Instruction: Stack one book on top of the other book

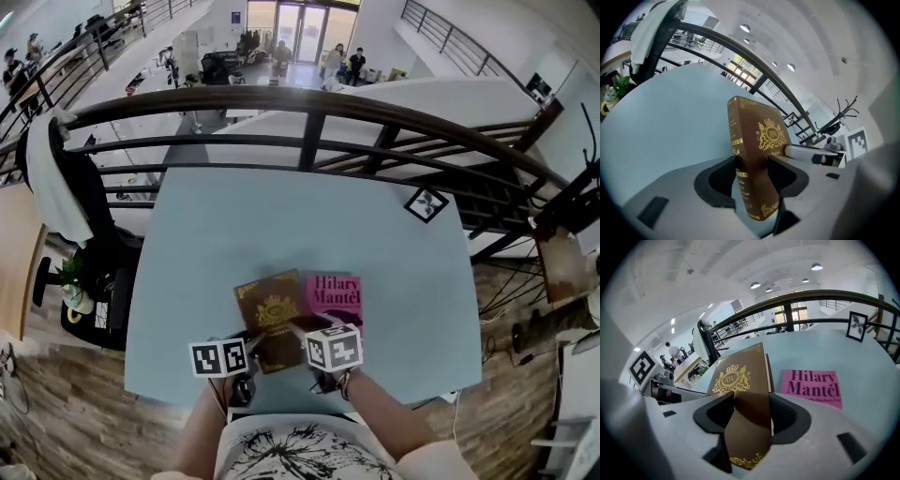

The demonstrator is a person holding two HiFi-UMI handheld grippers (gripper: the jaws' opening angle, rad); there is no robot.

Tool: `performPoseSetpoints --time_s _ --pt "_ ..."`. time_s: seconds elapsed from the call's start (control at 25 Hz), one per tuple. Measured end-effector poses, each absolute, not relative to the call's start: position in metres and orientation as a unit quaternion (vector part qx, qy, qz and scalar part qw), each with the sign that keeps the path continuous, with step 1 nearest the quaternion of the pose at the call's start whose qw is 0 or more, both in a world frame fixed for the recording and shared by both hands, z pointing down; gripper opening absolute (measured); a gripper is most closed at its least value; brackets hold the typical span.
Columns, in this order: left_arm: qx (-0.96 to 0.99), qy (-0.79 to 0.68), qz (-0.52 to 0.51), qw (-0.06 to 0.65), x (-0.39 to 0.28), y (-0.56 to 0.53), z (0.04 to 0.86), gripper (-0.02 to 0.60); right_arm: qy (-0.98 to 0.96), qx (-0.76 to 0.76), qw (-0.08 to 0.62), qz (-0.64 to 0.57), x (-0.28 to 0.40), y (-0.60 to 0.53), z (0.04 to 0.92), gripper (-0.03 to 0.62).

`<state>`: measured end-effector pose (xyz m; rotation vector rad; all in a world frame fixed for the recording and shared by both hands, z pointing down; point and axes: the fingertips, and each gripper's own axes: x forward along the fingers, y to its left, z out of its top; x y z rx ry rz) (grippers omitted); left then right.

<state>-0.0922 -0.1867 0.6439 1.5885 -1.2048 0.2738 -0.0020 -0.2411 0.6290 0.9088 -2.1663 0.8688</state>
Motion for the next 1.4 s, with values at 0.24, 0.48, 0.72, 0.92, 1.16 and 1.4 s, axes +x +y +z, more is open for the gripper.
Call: performPoseSetpoints --time_s 0.24,0.48,0.72,0.92,1.16,1.4 --pt "0.694 -0.471 0.146 0.525 -0.022 -0.206 0.645 0.212 -0.793 0.398 0.289 0.359 0.075 -0.247 0.631 0.225" --pt "0.709 -0.436 0.178 0.525 0.037 -0.223 0.655 0.212 -0.761 0.437 0.279 0.390 0.139 -0.252 0.643 0.225" --pt "0.708 -0.441 0.210 0.511 0.055 -0.238 0.669 0.202 -0.742 0.452 0.276 0.411 0.161 -0.254 0.660 0.213" --pt "0.698 -0.447 0.207 0.520 0.059 -0.244 0.676 0.199 -0.738 0.451 0.273 0.421 0.168 -0.260 0.670 0.213" --pt "0.703 -0.450 0.204 0.512 0.060 -0.246 0.679 0.201 -0.742 0.441 0.276 0.423 0.169 -0.261 0.678 0.219" --pt "0.698 -0.454 0.193 0.519 0.059 -0.247 0.676 0.201 -0.758 0.447 0.319 0.351 0.170 -0.269 0.668 0.256"
